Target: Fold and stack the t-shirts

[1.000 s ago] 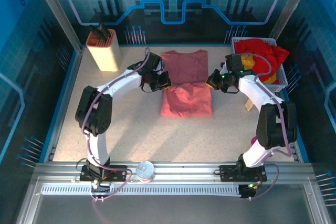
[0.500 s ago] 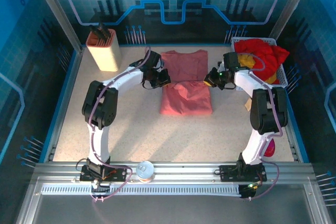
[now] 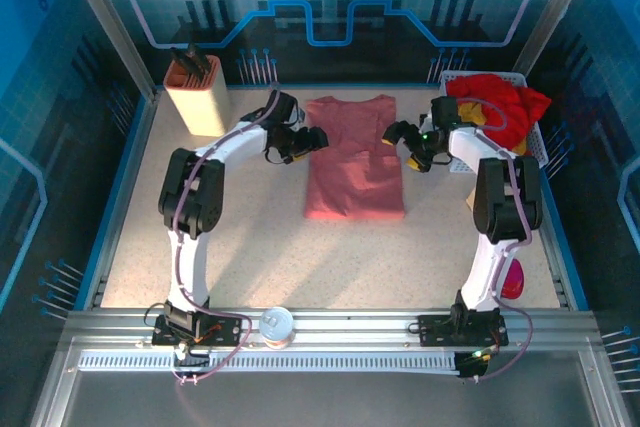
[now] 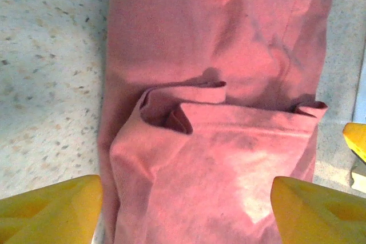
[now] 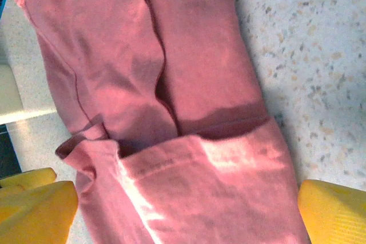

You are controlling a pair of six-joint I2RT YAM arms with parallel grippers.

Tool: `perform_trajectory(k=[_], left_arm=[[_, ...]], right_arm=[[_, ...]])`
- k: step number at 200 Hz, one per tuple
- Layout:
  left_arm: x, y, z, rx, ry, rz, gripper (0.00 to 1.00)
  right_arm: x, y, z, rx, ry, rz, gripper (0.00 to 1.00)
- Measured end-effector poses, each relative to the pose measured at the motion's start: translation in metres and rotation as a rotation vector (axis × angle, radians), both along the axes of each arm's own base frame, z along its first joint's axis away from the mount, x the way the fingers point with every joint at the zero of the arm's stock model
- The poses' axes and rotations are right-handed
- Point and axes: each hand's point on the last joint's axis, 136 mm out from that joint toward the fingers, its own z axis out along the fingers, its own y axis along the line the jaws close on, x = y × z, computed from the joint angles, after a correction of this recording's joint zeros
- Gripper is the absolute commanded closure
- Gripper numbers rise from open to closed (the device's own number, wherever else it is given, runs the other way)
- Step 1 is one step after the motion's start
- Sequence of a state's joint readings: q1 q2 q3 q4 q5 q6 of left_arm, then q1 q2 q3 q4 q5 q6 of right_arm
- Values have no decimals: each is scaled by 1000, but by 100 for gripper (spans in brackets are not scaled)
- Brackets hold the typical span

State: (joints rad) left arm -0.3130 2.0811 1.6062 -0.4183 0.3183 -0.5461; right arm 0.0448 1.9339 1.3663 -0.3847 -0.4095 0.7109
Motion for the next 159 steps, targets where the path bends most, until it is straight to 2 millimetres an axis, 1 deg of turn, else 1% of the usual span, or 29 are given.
perform_trajectory(k=[17,33,50,61,74,83,97,108,121,138,159], left_arm=[[-15,5,21,-6,-27,3,22],[-35,7,42,-20,-52,-1,23],[-58,-1,56,-40,-62,-13,25],[-74,-11,59,-59,-61,-30,28],[-95,-26,53,-82,-40,-56,32],[-109,-36,44,-92,-12,-73,33],[-127,-49,30,-97,26,-93,35],[-137,-55,22,-100,50,-103,36],[-140,-62,16,-113,61,-105,38],[-136,-66,7,-127,68,-94,39],[-136,-65,-14,-117,93,-84,40]], right_arm=[[-15,1,14,-5,-26,20,0],[-33,6,29,-1,-52,47,0],[-54,15,41,-1,-78,86,2],[-70,22,43,3,-77,112,7],[-89,29,38,14,-62,137,18],[-102,32,32,19,-42,148,24],[-120,38,21,43,-7,154,33],[-130,43,14,62,18,159,40],[-139,50,6,79,38,167,48],[-142,57,1,108,40,169,56],[-141,62,-9,133,45,168,61]])
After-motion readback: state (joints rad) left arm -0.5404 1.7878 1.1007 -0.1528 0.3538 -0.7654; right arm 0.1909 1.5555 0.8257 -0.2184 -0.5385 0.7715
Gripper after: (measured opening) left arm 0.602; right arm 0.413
